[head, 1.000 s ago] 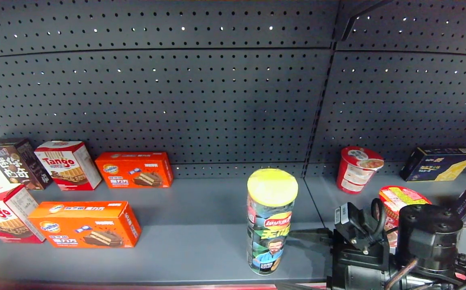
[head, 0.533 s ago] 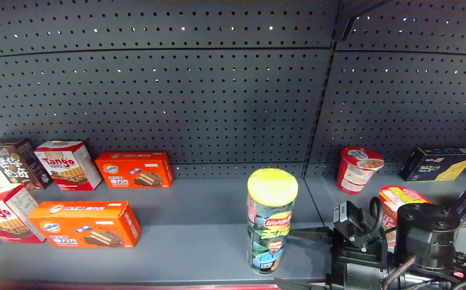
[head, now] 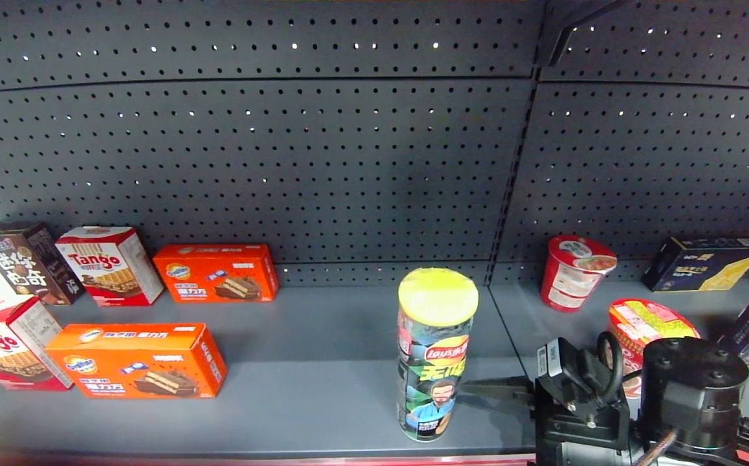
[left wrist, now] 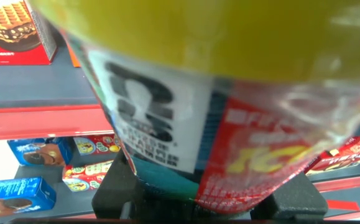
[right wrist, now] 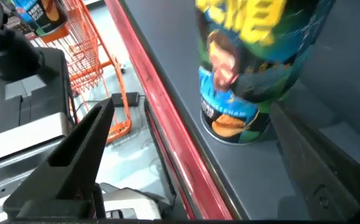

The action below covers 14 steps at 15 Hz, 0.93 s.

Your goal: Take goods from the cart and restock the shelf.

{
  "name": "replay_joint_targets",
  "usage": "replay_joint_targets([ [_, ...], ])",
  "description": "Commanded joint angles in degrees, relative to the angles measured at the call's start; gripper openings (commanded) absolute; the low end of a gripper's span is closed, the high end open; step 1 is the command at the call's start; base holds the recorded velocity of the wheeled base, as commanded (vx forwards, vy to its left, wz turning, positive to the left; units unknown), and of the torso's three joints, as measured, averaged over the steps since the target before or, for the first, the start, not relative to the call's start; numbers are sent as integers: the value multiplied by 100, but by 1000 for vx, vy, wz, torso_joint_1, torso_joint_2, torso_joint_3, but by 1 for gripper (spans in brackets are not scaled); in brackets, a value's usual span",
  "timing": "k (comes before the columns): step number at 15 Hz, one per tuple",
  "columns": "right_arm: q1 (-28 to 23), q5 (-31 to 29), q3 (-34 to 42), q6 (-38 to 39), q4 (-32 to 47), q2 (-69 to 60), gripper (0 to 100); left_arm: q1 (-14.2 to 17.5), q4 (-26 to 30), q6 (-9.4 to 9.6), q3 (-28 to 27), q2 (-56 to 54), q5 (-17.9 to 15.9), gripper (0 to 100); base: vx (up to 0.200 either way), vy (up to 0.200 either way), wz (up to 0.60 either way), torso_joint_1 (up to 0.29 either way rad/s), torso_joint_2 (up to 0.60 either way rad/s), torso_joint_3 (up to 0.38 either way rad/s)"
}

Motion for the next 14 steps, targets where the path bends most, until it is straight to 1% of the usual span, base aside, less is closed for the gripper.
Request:
replay_joint_targets([
  [1, -32, -6, 38, -12, -2, -52, 100, 1, -1, -1, -1, -2, 0, 0, 0, 0, 0, 0, 0, 0],
  [2, -304, 3, 135, -100, 42, -298, 100, 1, -1, -1, -1, -2, 9, 0, 0, 0, 0, 0, 0, 0],
  [4, -638, 38, 144, -118, 59, -298, 100, 1, -1, -1, -1, -2, -8, 0, 0, 0, 0, 0, 0, 0],
  [5, -708, 47, 82, -118, 59, -228, 100, 1, -1, -10, -1, -2, -8, 0, 0, 0, 0, 0, 0, 0],
  [8, -726, 47, -234, -118, 51, 133, 100, 1, -1, -27, -1, -2, -8, 0, 0, 0, 0, 0, 0, 0],
  [9, -673, 47, -489, -118, 51, 335, 100, 1, -1, -27, -1, -2, -8, 0, 0, 0, 0, 0, 0, 0],
  [11, -620, 47, -761, -118, 51, 572, 100, 1, -1, -27, -1, -2, -8, 0, 0, 0, 0, 0, 0, 0],
  [14, -383, 38, -726, -118, 33, 555, 100, 1, -1, -27, -1, -2, 0, 0, 0, 0, 0, 0, 0, 0],
])
